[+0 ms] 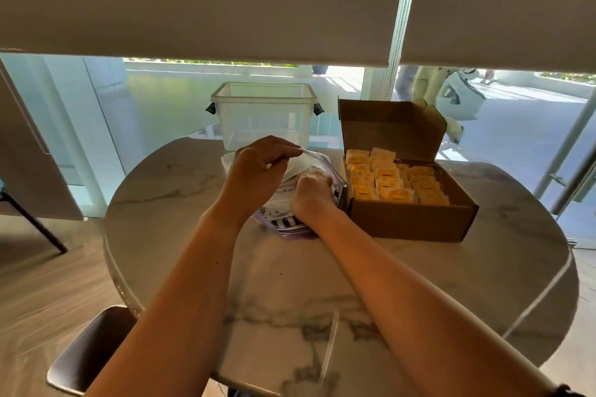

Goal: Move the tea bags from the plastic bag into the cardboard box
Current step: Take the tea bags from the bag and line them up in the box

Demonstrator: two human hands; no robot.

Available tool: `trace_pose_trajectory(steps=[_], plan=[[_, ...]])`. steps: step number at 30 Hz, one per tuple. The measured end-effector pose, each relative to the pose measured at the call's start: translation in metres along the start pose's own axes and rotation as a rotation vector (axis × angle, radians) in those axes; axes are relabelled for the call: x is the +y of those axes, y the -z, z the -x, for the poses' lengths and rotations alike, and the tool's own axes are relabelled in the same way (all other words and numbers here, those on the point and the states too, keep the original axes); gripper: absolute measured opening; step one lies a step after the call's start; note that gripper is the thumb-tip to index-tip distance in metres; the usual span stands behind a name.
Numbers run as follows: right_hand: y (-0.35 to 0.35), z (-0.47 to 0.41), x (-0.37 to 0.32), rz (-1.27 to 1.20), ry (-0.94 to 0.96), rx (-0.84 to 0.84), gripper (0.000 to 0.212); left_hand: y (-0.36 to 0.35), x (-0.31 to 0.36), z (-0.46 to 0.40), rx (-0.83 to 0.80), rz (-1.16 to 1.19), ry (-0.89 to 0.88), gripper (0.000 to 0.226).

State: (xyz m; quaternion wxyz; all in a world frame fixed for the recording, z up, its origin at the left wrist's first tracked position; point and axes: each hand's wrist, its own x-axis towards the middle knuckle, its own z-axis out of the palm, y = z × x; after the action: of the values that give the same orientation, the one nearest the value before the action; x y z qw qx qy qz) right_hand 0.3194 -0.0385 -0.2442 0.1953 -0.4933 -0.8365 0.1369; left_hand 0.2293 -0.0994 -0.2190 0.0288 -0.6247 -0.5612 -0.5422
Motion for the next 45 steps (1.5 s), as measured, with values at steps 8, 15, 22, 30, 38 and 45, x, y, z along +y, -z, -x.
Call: trace_pose_trajectory(steps=[8,15,22,30,38,45], plan=[[0.05,0.02,0.0,-0.062,0.158,0.103,0.026,-0.003,0.002,0.001,-0.03,-0.107,-0.012,0.021],[0.098,0.028,0.022,-0.602,0.067,0.276,0.027,-0.013,0.02,-0.001,-0.078,-0.263,-0.115,0.045],[0.113,0.028,0.038,-0.751,0.093,0.318,0.031,-0.042,0.047,-0.014,-0.094,-0.214,-0.055,0.024],[0.128,0.023,0.07,-0.963,-0.031,0.192,0.019,-0.055,0.056,-0.024,-0.188,0.263,0.14,0.019],[0.129,0.02,0.083,-0.767,-0.054,0.157,0.002,-0.061,0.052,-0.014,-0.275,-0.008,0.113,0.02],[0.13,-0.002,0.128,-0.288,-0.192,0.43,0.01,-0.051,0.041,0.002,-0.283,-0.294,0.032,0.03]])
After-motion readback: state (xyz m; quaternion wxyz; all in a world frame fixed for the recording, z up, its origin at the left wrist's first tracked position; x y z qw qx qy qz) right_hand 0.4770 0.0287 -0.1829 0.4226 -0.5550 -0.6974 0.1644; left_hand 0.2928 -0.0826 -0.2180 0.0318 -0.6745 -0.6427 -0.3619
